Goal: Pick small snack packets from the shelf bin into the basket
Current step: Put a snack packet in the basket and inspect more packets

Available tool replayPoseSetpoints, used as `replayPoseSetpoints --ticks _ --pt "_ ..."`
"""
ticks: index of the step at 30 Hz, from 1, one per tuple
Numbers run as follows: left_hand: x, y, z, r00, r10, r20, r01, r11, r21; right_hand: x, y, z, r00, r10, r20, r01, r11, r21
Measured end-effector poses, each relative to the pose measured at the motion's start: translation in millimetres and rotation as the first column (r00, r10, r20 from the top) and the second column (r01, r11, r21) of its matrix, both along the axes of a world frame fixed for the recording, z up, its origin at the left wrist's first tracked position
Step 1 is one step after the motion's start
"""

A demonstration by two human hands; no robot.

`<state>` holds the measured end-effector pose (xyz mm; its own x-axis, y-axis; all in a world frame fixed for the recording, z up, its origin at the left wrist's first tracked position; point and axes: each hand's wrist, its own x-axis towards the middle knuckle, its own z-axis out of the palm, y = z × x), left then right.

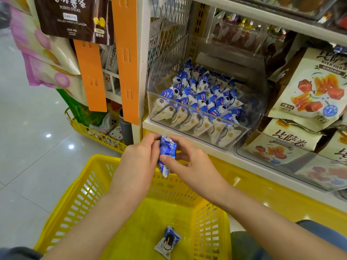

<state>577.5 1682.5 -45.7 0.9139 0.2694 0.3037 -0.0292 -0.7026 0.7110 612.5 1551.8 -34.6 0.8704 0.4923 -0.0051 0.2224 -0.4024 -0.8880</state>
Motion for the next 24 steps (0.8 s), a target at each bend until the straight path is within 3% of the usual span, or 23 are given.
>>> replayPoseSetpoints --ticks 2,5,12,20,24 --pt "1 1 0 1.000 0.013 -0.006 -0.013 0.999 0.045 0 0 2 0.999 0.020 0.050 -0.018 1.000 -0.024" --pt "3 2 -1 1.000 0.016 -0.006 -0.016 1.000 -0.008 1 0 3 0.997 0.018 0.074 -0.016 0.999 -0.035" --pt "6 -4 -2 0.995 -0.066 -0.069 0.048 0.970 -0.237 3 -3 2 0.999 -0.045 -0.010 0.046 0.998 0.042" --pt "2 1 -3 0.995 -0.090 -0.031 0.082 0.976 -0.202 1 -3 6 0.999 0.006 -0.044 -0.003 0.998 0.060" --pt "4 4 0 0.988 -0.150 -0.045 0.129 0.940 -0.316 7 -4 13 0.990 0.037 -0.135 -0.022 0.994 0.110"
